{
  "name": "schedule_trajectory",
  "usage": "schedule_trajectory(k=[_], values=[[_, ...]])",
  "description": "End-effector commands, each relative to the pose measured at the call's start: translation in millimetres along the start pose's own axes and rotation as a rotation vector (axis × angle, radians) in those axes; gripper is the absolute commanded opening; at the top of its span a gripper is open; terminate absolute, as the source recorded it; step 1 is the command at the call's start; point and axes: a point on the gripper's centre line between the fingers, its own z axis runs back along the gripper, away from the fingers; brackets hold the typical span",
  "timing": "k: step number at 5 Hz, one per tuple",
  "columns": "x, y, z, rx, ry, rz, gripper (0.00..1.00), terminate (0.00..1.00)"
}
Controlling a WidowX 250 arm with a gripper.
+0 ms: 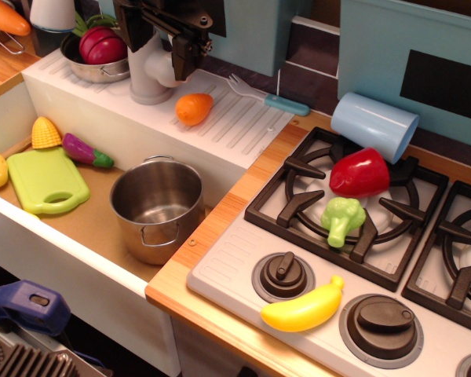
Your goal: Put carrot in pot or pan
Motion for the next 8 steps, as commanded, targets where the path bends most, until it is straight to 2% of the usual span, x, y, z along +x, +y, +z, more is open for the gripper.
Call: schedule_trajectory(k=[1,2,5,8], values=[[0,0,0,0.0,0.0,0.0,1.0,0.0],[12,5,-12,0.007,-0.056,0.06,1.0,0.0],[34,10,-38,0.066,-0.188,0.136,1.0,0.0],[37,8,-62,0.037,-0.228,0.172,1.0,0.0]])
